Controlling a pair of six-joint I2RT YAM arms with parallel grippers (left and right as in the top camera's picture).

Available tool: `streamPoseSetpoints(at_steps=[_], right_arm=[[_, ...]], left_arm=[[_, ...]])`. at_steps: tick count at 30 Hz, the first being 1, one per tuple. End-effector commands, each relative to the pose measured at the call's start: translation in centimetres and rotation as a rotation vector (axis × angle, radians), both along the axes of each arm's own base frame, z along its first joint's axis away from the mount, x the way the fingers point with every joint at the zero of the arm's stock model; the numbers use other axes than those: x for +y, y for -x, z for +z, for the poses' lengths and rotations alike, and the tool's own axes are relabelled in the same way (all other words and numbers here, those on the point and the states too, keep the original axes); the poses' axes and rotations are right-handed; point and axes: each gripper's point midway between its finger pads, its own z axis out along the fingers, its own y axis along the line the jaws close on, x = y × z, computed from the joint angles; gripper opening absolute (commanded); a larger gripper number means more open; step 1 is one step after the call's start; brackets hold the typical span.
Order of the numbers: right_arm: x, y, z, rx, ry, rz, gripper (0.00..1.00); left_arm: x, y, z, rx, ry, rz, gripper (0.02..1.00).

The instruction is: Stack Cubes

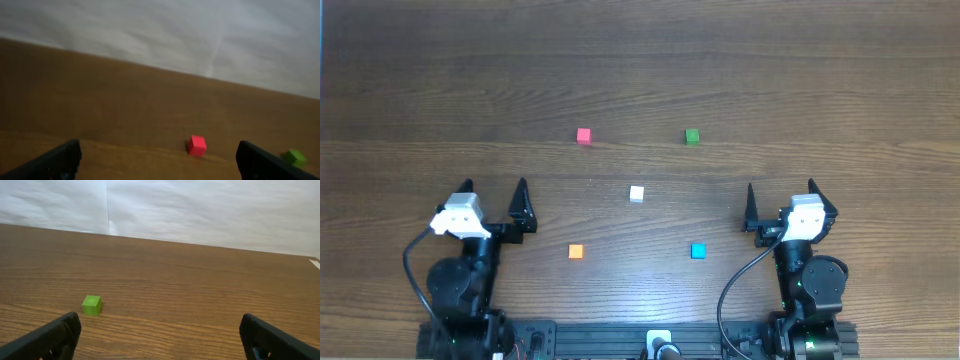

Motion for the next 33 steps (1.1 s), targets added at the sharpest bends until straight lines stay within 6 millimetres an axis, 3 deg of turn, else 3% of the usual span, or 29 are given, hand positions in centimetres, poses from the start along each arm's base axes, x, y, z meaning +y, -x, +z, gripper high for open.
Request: streamPoseSetpoints(at_steps=[1, 8, 14, 24, 28, 33], right_arm=[[0.0, 0.0, -0.1, -0.004, 0.000, 0.005, 0.993], [0.0, 0.0, -0.1, -0.004, 0.000, 0.005, 0.993], [0.0, 0.0, -0.1, -0.004, 0.000, 0.005, 0.991], [0.0, 0.0, -0.1, -0.005, 0.000, 0.005, 0.993], [0.0, 0.0, -0.1, -0.004, 0.000, 0.005, 0.993], [0.0, 0.0, -0.1, -0.004, 0.000, 0.005, 0.993]], left_arm=[[-0.8, -0.8, 3.7, 0.021, 0.024, -0.050, 0.996], [-2.5, -5.1, 7.9, 0.230, 0.052, -0.143, 0.998], [-4.9, -10.1, 7.2, 0.511, 0.057, -0.212, 0.996], [-11.1, -16.6, 0.0, 0.850, -0.004, -0.309, 0.998], [-13.2, -17.4, -4.0, 0.958, -0.037, -0.329, 0.996], [-13.7, -17.4, -8.6, 1.082, -0.105, -0.289, 0.993]])
